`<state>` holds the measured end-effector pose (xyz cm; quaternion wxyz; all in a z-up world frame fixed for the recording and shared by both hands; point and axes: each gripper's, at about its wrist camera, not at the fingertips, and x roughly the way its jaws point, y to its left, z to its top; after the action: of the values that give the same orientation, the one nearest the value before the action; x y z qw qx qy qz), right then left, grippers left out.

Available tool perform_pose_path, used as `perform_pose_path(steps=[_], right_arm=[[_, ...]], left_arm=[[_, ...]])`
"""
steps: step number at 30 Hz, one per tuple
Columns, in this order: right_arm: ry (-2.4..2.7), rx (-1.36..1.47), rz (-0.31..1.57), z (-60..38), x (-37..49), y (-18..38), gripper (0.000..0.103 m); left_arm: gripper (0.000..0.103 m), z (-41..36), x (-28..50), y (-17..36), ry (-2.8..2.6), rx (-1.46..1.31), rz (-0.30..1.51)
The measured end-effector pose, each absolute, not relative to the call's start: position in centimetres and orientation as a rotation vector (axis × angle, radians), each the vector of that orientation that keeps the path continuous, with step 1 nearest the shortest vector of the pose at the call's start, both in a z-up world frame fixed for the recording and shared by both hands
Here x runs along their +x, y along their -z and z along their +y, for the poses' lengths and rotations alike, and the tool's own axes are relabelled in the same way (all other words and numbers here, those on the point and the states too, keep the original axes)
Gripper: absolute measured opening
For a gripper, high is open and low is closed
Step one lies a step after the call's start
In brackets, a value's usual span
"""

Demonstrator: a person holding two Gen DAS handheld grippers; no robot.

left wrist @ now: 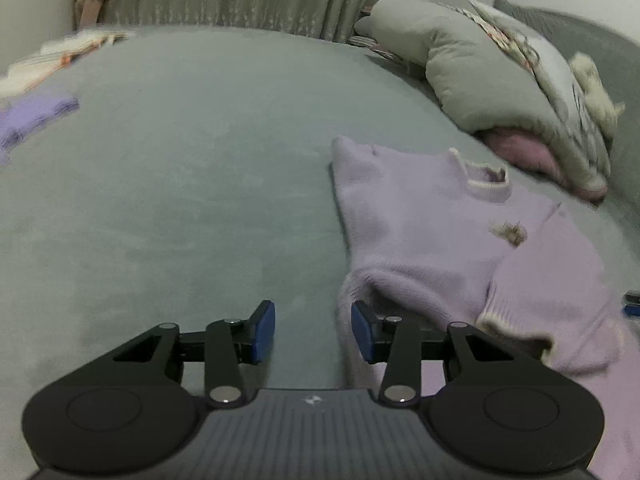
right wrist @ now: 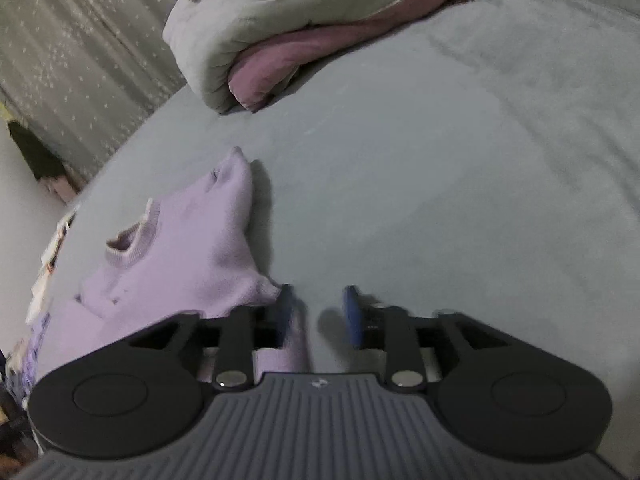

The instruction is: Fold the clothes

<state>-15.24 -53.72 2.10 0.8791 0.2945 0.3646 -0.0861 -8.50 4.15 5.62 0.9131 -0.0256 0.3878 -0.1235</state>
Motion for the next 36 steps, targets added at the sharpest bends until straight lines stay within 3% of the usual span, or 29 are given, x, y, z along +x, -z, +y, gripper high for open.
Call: perform_pose_path(steps=[2,6,12,18,22,25,26,33,36], right_arm=[[0.123,0.585,0.790,-53.3,-16.6,-2.1,0.063],[-0.061,0.619,0.849,-52.5,-19.8,-1.7,0.085],[-0.303,0.722,0.922,-52.0,-25.8,0.3,0.085],[-0.351,0.754,0.954,-52.3,-28.3,1.1,0.084],[-0.325,0.686,0.993,-50.3,-28.8,0.7,0.085],[-0.295,0.652,1.005,-49.1,-29.0,0.4,0.084],[-0.288,0.638,1.007,-48.8,-29.0,0.4,0.078],[-0.220,0.612,1.016,-47.7,-29.5,0.5,0.024],[-0.173,0.596,0.993,-47.3,-29.9,0.1,0.011]], left_arm=[[0.046,4.3,-10.3,-6.0,0.310,-0.054,0.809],[0.052,4.1,-15.2,-5.8,0.485,-0.104,0.872],[0.053,4.6,-20.3,-3.0,0.626,-0.256,0.990],[0.058,4.6,-21.7,-2.2,0.667,-0.304,0.977],[0.083,3.5,-21.8,-2.0,0.667,-0.345,0.959],[0.096,1.6,-22.6,-2.0,0.637,-0.305,0.915],[0.102,0.7,-23.0,-2.0,0.625,-0.281,0.892],[0.102,-2.7,-25.4,-1.9,0.429,-0.153,0.793],[0.102,-3.0,-25.5,-2.3,0.384,-0.175,0.793]])
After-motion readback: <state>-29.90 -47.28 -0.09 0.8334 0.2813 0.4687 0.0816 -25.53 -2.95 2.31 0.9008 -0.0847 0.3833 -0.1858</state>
